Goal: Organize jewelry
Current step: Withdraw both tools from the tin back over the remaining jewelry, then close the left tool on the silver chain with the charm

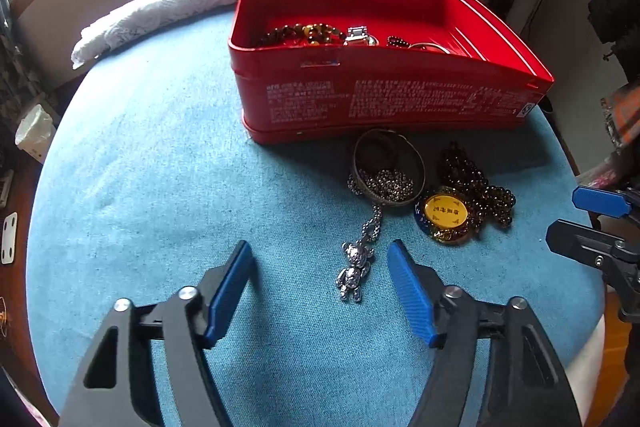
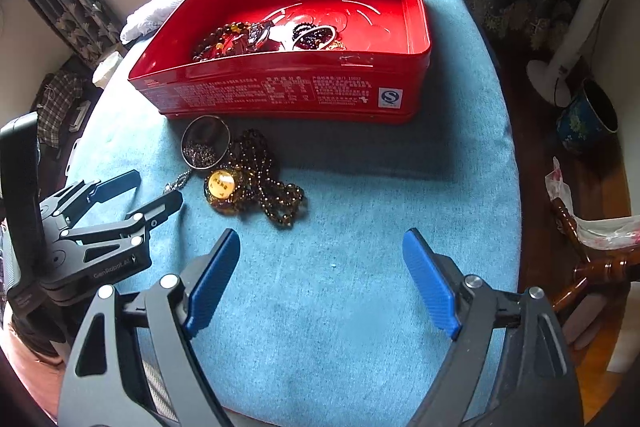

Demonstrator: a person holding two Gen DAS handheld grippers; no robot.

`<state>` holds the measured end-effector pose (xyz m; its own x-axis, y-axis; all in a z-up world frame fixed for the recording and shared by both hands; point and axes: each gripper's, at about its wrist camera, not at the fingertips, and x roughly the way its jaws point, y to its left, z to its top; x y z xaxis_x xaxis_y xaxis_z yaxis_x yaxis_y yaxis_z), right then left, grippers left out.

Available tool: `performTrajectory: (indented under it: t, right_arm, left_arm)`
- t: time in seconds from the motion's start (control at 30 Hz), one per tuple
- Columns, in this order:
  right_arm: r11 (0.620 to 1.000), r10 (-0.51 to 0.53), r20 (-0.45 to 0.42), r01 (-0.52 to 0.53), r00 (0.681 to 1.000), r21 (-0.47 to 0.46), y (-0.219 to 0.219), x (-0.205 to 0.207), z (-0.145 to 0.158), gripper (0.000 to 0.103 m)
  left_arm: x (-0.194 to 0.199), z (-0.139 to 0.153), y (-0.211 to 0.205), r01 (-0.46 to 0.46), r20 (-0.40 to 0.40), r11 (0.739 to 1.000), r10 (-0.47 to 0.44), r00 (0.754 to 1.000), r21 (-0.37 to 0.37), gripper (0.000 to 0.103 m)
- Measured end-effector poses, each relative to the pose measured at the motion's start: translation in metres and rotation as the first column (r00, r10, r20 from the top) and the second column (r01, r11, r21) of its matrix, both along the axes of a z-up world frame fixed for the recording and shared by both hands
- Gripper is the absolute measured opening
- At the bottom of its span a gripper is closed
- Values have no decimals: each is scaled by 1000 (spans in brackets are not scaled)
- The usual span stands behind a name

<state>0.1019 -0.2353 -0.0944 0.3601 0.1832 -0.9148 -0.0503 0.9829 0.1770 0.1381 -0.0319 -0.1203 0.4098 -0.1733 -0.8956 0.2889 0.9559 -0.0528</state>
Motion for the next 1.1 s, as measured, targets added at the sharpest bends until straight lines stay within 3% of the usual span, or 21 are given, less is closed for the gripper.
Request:
performTrajectory:
  t: [0.13, 0.27, 0.33, 0.5, 0.8, 1.1]
  right_arm:
    - [1000, -3, -3, 3, 1000, 3, 0, 2, -1, 81]
    - [1000, -3, -5, 3, 1000, 6, 0, 2, -1, 81]
    - [1000, -7, -6, 7, 1000, 8, -1, 3, -1, 82]
    - [1000, -10, -10, 10, 1000, 9, 0, 4, -2, 82]
    - [1000, 1, -8, -1, 1000, 11, 5, 3, -1, 81]
    - [1000, 9, -12, -9, 1000, 6, 12, 2, -1, 81]
  left_arm:
    - [-1, 1, -6, 30, -1, 1000, -30, 1000, -1, 54]
    - [-2, 3, -11, 50, -1, 999, -50, 999, -7, 24]
    - [-1, 3, -13, 59, -16, 998, -60, 998, -33, 16]
    - [1, 6, -5, 29, -27, 995, -32, 999, -91, 16]
    - [-20, 44, 27, 7, 24, 986, -3, 1000, -165, 16]
    - [-22, 41, 49, -38, 6, 982, 40, 999, -184, 16]
